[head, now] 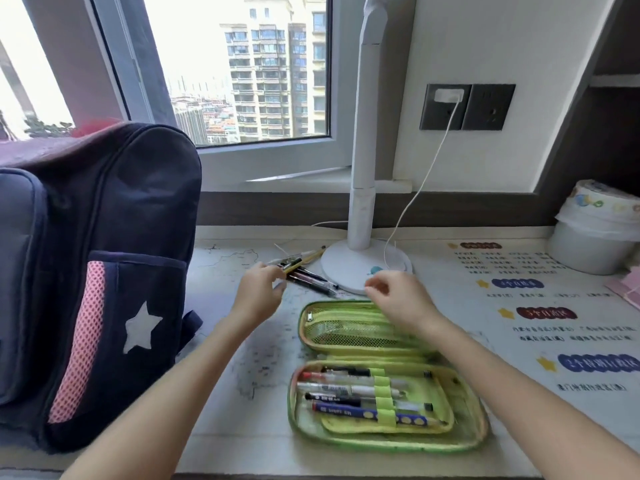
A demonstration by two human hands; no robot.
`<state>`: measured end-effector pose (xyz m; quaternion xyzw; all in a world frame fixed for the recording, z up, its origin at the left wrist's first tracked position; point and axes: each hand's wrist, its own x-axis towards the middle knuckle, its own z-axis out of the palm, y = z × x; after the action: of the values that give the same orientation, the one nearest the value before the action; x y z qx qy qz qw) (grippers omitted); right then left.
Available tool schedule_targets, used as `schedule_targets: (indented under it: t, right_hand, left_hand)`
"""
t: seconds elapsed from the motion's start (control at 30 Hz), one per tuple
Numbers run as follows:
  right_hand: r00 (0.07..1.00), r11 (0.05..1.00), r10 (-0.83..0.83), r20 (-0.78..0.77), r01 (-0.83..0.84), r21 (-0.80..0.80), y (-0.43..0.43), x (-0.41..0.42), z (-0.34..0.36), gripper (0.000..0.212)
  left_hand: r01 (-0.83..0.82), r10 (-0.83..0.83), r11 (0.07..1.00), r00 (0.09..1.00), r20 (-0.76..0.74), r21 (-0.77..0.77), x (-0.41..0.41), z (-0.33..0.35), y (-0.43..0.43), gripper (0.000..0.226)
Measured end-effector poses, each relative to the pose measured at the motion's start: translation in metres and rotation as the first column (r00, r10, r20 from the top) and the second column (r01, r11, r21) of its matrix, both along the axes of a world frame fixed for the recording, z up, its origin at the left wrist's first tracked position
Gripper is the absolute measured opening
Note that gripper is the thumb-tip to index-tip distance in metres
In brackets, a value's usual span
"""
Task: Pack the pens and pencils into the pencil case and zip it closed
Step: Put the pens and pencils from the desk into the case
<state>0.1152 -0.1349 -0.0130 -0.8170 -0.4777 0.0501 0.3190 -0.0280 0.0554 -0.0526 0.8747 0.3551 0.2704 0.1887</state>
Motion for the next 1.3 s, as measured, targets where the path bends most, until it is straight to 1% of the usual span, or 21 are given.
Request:
schedule_targets:
  t: [0.07, 0.13, 0.2, 0.27, 0.33, 0.4, 0.47, 0.5, 0.57, 0.63, 0.7, 0.8, 0.87, 0.93, 1.0, 1.07, 1.13, 1.17, 1.23, 1.27, 1.3]
  right_hand:
    - [0.998, 0.994, 0.038, 0.044, -0.033, -0.102, 0.039, 0.0, -0.005, 0.026]
    - [0.996, 0.987, 0.044, 0.084, -0.03, -0.16, 0.076, 0.002, -0.013, 0.029]
    - [0.992, 0.973, 0.06, 0.112, -0.034, -0.226, 0.105, 0.004, -0.02, 0.034]
    - [0.985, 0.954, 0.074, 0.153, -0.026, -0.298, 0.127, 0.005, -0.027, 0.04]
    - [0.976, 0.937, 0.089, 0.199, -0.014, -0.349, 0.14, 0.006, -0.031, 0.04]
    - [0.973, 0.925, 0.095, 0.208, -0.009, -0.38, 0.147, 0.007, -0.034, 0.04]
    - [0.976, 0.915, 0.104, 0.189, -0.019, -0.404, 0.151, 0.009, -0.035, 0.04]
    - [0.976, 0.909, 0.112, 0.184, -0.025, -0.416, 0.152, 0.01, -0.035, 0.04]
    - [0.973, 0.894, 0.129, 0.19, -0.031, -0.448, 0.153, 0.011, -0.032, 0.041]
    - [0.97, 0.871, 0.145, 0.195, -0.032, -0.49, 0.156, 0.01, -0.03, 0.04]
    - [0.97, 0.855, 0.152, 0.191, -0.032, -0.518, 0.158, 0.008, -0.028, 0.035]
    - [0.978, 0.849, 0.135, 0.16, -0.031, -0.527, 0.159, 0.006, -0.029, 0.022]
    - [0.987, 0.845, 0.108, 0.121, -0.027, -0.534, 0.159, 0.005, -0.03, 0.025]
    - [0.989, 0.847, 0.106, 0.105, -0.034, -0.53, 0.158, 0.005, -0.03, 0.028]
    - [0.984, 0.85, 0.132, 0.117, -0.052, -0.524, 0.156, 0.004, -0.028, 0.022]
    - [0.972, 0.853, 0.159, 0.17, -0.049, -0.52, 0.153, 0.003, -0.025, 0.02]
    - [0.954, 0.861, 0.18, 0.24, -0.035, -0.508, 0.15, 0.002, -0.024, 0.011]
    - [0.945, 0.863, 0.183, 0.27, -0.023, -0.505, 0.148, 0.001, -0.023, 0.01]
    - [0.927, 0.859, 0.189, 0.325, 0.004, -0.512, 0.144, -0.002, -0.022, 0.019]
    - [0.918, 0.859, 0.193, 0.348, 0.013, -0.511, 0.143, -0.002, -0.022, 0.017]
    - [0.9, 0.863, 0.203, 0.385, 0.022, -0.505, 0.14, -0.003, -0.022, 0.008]
  left_hand:
    - [-0.095, 0.095, 0.995, 0.995, -0.025, -0.028, 0.012, -0.005, 0.023, 0.019]
    - [-0.137, 0.135, 0.99, 0.99, -0.047, -0.036, 0.024, -0.011, 0.039, 0.023]
    - [-0.144, 0.145, 0.989, 0.986, -0.082, 0.022, 0.035, -0.015, 0.05, 0.026]
    - [-0.119, 0.135, 0.985, 0.983, -0.127, 0.127, 0.046, -0.014, 0.06, 0.03]
    - [-0.073, 0.113, 0.979, 0.972, -0.206, 0.19, 0.055, -0.009, 0.067, 0.035]
    - [-0.029, 0.078, 0.986, 0.951, -0.3, 0.165, 0.062, -0.004, 0.076, 0.037]
    - [0.017, 0.019, 0.995, 0.93, -0.366, 0.096, 0.068, -0.003, 0.083, 0.038]
    - [0.041, -0.017, 0.998, 0.927, -0.374, 0.057, 0.071, -0.004, 0.087, 0.039]
    - [0.072, -0.076, 0.997, 0.936, -0.343, -0.024, 0.074, -0.005, 0.091, 0.043]
    - [0.094, -0.099, 0.995, 0.926, -0.365, -0.032, 0.079, -0.003, 0.092, 0.044]
    - [0.136, -0.111, 0.99, 0.878, -0.466, 0.022, 0.084, 0.003, 0.092, 0.031]
    - [0.158, -0.102, 0.987, 0.786, -0.61, 0.038, 0.089, 0.013, 0.094, 0.017]
    - [0.164, -0.096, 0.986, 0.737, -0.669, 0.039, 0.09, 0.017, 0.097, 0.017]
    - [0.166, -0.091, 0.985, 0.727, -0.68, 0.046, 0.089, 0.017, 0.1, 0.019]
    - [0.156, -0.067, 0.985, 0.743, -0.666, 0.075, 0.088, 0.018, 0.1, 0.017]
    - [0.132, -0.046, 0.987, 0.782, -0.622, 0.092, 0.085, 0.017, 0.098, 0.016]
    - [0.091, -0.019, 0.991, 0.813, -0.581, 0.094, 0.08, 0.016, 0.098, 0.017]
    - [0.066, -0.003, 0.994, 0.822, -0.57, 0.089, 0.079, 0.015, 0.098, 0.018]
    - [0.016, 0.017, 0.998, 0.835, -0.55, 0.055, 0.073, 0.012, 0.098, 0.021]
    - [-0.005, 0.017, 1.0, 0.846, -0.533, 0.024, 0.069, 0.01, 0.098, 0.024]
    - [-0.027, 0.018, 1.0, 0.862, -0.507, -0.011, 0.065, 0.011, 0.097, 0.027]
